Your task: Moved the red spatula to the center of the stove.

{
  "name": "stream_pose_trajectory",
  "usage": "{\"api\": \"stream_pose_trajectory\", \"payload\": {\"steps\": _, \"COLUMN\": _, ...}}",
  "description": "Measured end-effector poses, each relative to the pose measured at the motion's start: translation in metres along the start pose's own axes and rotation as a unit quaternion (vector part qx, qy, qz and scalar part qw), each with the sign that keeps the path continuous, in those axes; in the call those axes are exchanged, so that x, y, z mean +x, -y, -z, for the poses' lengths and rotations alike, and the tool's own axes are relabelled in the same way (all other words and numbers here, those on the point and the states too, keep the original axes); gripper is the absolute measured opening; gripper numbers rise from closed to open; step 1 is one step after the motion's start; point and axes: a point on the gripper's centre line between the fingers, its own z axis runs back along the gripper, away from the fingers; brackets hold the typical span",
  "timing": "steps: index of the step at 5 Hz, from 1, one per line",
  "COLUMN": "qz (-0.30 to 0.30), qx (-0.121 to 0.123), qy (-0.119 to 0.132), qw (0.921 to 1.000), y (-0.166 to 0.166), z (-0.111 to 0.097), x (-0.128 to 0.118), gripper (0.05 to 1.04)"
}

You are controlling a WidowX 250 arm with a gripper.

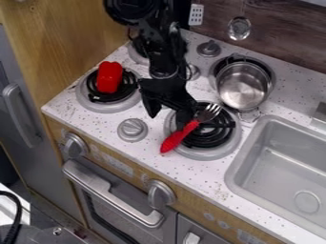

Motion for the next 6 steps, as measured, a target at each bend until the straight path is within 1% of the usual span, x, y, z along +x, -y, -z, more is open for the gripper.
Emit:
{"api": "stream_pose_trajectory", "payload": {"steps": 1, "qz": 0.002, "qx": -0.007, "qy": 0.024, "qw": 0.9997, "y": 0.003, "z": 0.004, "x": -0.002, "gripper": 1.000}}
{"api": "stream_pose_trajectory", "payload": {"steps": 2, "qz": 0.016, "qx": -0.002, "qy": 0.007, "qw": 0.9998, "y": 0.003, "z": 0.014, "x": -0.011, "gripper": 1.000}}
{"api": "stream_pose_trajectory", "payload": {"steps": 3, "qz": 0.030, "qx": -0.004, "qy": -0.021, "qw": 0.9993, "y": 0.007, "z": 0.029, "x": -0.017, "gripper": 1.000}}
{"api": "stream_pose_trajectory", "payload": {"steps": 4, "qz": 0.033, "qx": -0.007, "qy": -0.062, "qw": 0.9975, "y": 0.010, "z": 0.043, "x": -0.019, "gripper": 1.000}}
{"api": "stream_pose_trajectory", "payload": {"steps": 5, "qz": 0.034, "qx": -0.010, "qy": -0.078, "qw": 0.9963, "y": 0.011, "z": 0.043, "x": -0.019, "gripper": 0.967}}
{"api": "stream_pose_trajectory", "payload": {"steps": 6, "qz": 0.044, "qx": -0.007, "qy": -0.070, "qw": 0.9965, "y": 0.015, "z": 0.041, "x": -0.018, "gripper": 0.704}}
